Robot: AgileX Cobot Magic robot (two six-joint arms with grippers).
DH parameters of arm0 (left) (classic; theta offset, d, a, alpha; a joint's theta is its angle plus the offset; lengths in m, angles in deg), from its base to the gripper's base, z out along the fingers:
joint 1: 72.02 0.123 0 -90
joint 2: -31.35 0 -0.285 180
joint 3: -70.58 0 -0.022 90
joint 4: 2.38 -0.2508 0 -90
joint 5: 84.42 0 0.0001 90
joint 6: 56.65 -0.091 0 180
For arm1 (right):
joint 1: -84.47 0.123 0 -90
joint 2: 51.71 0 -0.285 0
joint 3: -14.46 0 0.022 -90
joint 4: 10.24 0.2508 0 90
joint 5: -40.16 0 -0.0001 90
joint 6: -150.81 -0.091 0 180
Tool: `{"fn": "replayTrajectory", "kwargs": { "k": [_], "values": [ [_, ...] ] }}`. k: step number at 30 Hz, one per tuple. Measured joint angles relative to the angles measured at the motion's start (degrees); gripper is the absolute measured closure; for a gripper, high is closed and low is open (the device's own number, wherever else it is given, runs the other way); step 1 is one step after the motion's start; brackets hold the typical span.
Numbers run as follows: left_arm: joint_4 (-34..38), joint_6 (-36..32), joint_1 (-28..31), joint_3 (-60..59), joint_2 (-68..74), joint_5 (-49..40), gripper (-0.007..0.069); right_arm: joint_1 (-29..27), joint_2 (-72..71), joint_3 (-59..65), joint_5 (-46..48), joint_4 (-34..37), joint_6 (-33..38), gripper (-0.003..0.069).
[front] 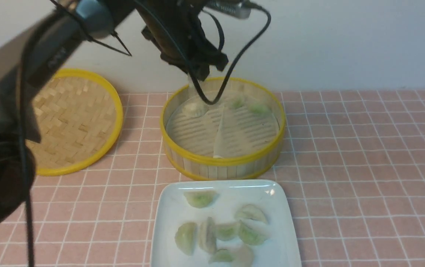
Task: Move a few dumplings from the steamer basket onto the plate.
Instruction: Use the left arm to put the dumpling into the plate, then use the right arm to grab a dumpling from inside the steamer
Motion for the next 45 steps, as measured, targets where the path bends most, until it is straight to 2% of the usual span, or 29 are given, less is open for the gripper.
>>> {"fn": "replayTrajectory", "kwargs": {
  "k": [3,7,11,16,24,26,30,32,34,35,36,37,40,41,45],
  "values": [
    [2.44,0.2,0.0,-6.49,-5.48,-0.22,0.0442,0.0,0.0,0.0,-0.27,0.0,0.0,0.0673],
    [6.46,0.43,-1.85,-22.79,-13.57,-0.27,0.0442,0.0,0.0,0.0,-0.47,0.0,0.0,0.0673],
    [9.08,0.38,-5.99,-41.36,-19.32,-0.27,0.0442,0.0,0.0,0.0,-0.52,0.0,0.0,0.0673],
    [10.43,0.38,-11.63,-54.42,-19.04,0.93,0.0442,0.0,0.0,0.0,-0.52,0.0,0.0,0.0673],
    [10.26,0.09,-15.36,-57.82,-14.68,5.5,0.0435,0.0,0.0,0.0,-0.08,0.63,0.23,0.0673],
    [10.25,0.09,-15.4,-57.82,-14.06,6.33,0.0391,0.0,0.07,0.0,-0.08,1.67,0.9,0.0673],
    [9.16,0.09,-15.4,-57.48,-13.83,8.02,0.0238,0.0,2.56,-1.56,1.24,5.26,3.78,0.0673],
    [8.69,0.26,-15.4,-56.55,-13.83,8.14,0.0191,0.0,4.92,-3.63,2.25,6.89,4.26,0.0673],
    [8.29,1.31,-15.4,-55.42,-13.92,8.21,0.019,0.31,7.37,-5.59,2.86,8.36,4.8,0.0673],
    [8.03,1.84,-15.4,-55.02,-14.11,8.28,0.0195,0.52,8.02,-6.55,2.92,8.66,4.92,0.0673],
    [6.54,3.64,-15.4,-54.12,-15.32,8.35,0.027,1.89,11.37,-9.91,2.91,9.63,5.36,0.0673],
    [5.49,4.34,-15.4,-53.84,-16.25,8.43,0.0306,2.75,13.13,-11.15,2.83,9.82,5.53,0.0673],
    [0.83,7.16,-15.4,-53.58,-21.67,8.92,0.0524,6.25,20.35,-17.84,1.11,9.32,5.54,0.0671],
    [-1.0,8.43,-15.4,-53.53,-24.11,8.92,0.0568,7.41,23.37,-20.21,0.47,8.86,5.37,0.0671],
    [-7.22,14.27,-15.4,-53.43,-34.02,8.01,0.0626,11.12,36.26,-30.18,-0.4,6.06,4.74,0.0669]
  ]
}}
